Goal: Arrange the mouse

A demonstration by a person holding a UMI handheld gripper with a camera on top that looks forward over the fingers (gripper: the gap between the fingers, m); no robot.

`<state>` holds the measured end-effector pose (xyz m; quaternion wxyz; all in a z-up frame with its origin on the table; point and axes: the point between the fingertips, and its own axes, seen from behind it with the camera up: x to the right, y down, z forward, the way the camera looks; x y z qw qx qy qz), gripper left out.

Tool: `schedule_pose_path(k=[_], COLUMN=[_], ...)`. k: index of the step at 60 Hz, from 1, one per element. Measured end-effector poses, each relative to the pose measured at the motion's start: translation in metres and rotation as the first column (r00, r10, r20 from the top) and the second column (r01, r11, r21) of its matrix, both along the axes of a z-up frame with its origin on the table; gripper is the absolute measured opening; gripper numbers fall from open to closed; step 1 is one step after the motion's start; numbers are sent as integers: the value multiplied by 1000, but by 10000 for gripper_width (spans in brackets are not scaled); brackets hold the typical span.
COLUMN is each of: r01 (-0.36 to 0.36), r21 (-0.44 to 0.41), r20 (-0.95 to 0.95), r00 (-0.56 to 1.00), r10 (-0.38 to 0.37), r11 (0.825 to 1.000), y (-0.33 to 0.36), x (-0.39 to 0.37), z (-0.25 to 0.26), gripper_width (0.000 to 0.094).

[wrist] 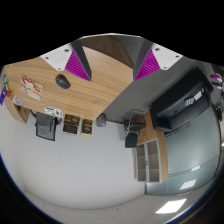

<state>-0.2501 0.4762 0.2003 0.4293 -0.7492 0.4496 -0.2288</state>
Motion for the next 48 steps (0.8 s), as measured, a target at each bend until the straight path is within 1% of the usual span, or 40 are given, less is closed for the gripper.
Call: schedule_pose_path(k=[14, 28, 36, 48], r01=[33, 120, 194, 302], r21=[-4, -16, -31, -69], r20=[7, -2, 4, 3], r00=[999, 993, 981, 953], r10=[-33, -120, -194, -302], r11=[999, 993, 981, 951], y=[-8, -46, -87, -151], x=[5, 22, 37, 56], z=[-7, -18, -26, -48], gripper_width=[863, 865, 864, 866])
